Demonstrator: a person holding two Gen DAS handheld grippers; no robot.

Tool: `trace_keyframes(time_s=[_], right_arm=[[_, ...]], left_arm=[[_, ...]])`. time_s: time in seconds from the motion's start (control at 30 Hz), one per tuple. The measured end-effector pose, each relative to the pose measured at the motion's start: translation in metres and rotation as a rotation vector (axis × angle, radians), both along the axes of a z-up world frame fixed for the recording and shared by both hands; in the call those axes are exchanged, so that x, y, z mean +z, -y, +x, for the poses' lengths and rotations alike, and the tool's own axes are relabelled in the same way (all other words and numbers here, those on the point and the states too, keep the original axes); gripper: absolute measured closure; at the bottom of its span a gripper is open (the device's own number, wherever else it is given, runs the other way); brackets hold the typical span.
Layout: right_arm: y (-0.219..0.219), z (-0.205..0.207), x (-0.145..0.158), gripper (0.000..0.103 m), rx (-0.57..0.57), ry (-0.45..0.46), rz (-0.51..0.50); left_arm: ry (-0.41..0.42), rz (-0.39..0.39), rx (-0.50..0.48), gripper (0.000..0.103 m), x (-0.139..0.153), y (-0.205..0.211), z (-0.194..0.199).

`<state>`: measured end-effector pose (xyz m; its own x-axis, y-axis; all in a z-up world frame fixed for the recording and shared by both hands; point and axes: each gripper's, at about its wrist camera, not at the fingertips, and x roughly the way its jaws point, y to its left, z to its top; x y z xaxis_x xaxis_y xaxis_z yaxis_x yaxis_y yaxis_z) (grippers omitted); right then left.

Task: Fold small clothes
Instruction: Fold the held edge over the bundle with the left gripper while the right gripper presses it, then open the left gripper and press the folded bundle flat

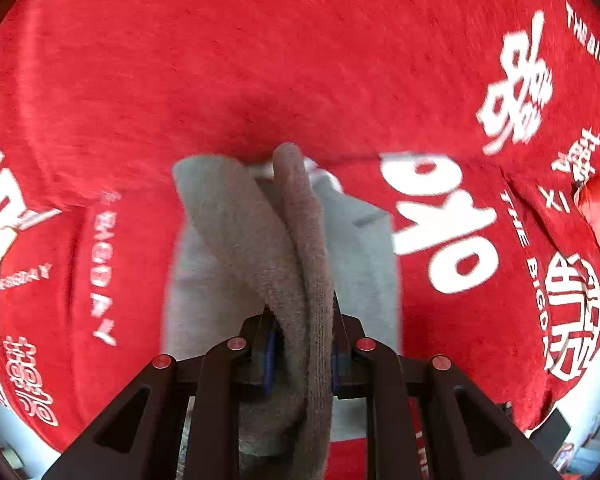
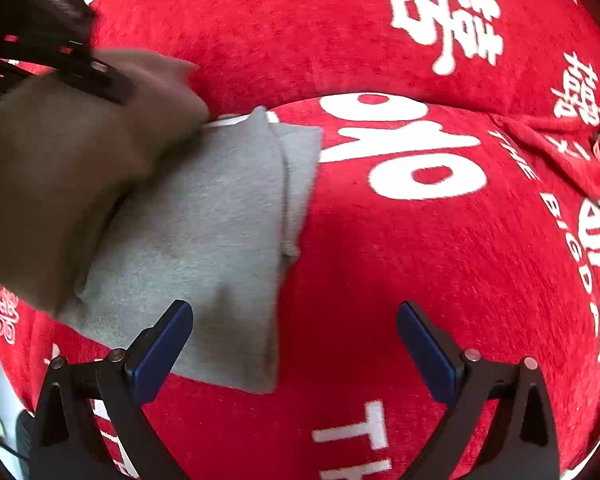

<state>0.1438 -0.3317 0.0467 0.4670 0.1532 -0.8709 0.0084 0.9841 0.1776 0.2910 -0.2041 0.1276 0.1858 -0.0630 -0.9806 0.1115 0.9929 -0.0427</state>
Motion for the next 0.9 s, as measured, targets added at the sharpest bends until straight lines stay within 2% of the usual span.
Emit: trace_keyframes(time_s=[0.13,0.23,0.3,0.33,0.4,0.47,0.57,0.63,0.67,0.7,0.73,0.8,0.9], right_arm=[[0.004,-0.004,-0.009,0.001,0.020,0.002,0.019],[0.003,-0.006,-0.019,0.001,0.052,-0.007,0.034],[0.004,-0.007,-0.020,0.001,0.077,0.002,0.044],[0.006,-0.007,-0.020,0.001,0.087,0.007,0.052],[0.011,-0.008,-0.019,0.001,0.103,0.016,0.081],[0.017,-0.008,-0.019,0.001,0.111,0.016,0.115],[0.026,-0.009,-0.016,0.001,0.121,0.023,0.157],[0.034,-0.011,-0.013,0.001,0.127,0.033,0.200],[0.039,-0.013,-0.010,0.001,0.128,0.040,0.231],[0.045,-0.014,-0.007,0.001,0.130,0.049,0.271],[0.052,-0.014,-0.004,0.001,0.136,0.059,0.315],[0.067,-0.010,0.002,0.001,0.128,0.077,0.399],[0.085,0.004,0.008,0.001,0.105,0.098,0.507]], left_arm=[[-0.052,0.023,0.012,0.082,-0.036,0.034,0.002],[-0.100,0.019,0.032,0.082,-0.062,0.045,0.003],[-0.122,0.004,0.025,0.074,-0.069,0.047,0.002],[-0.124,-0.022,0.020,0.070,-0.066,0.046,0.003],[-0.134,-0.128,0.012,0.049,-0.052,0.043,0.006],[-0.127,-0.221,0.018,0.049,-0.032,0.036,0.008],[-0.097,-0.297,-0.013,0.049,-0.002,0.028,0.006],[-0.048,-0.312,-0.033,0.049,0.017,0.015,0.000],[-0.026,-0.312,-0.044,0.044,0.022,0.008,-0.004],[0.007,-0.297,-0.052,0.027,0.025,-0.002,-0.012],[0.042,-0.272,-0.046,0.021,0.025,-0.011,-0.020],[0.072,-0.241,-0.054,0.020,0.019,-0.026,-0.031],[0.075,-0.301,-0.058,0.020,0.005,-0.048,-0.049]])
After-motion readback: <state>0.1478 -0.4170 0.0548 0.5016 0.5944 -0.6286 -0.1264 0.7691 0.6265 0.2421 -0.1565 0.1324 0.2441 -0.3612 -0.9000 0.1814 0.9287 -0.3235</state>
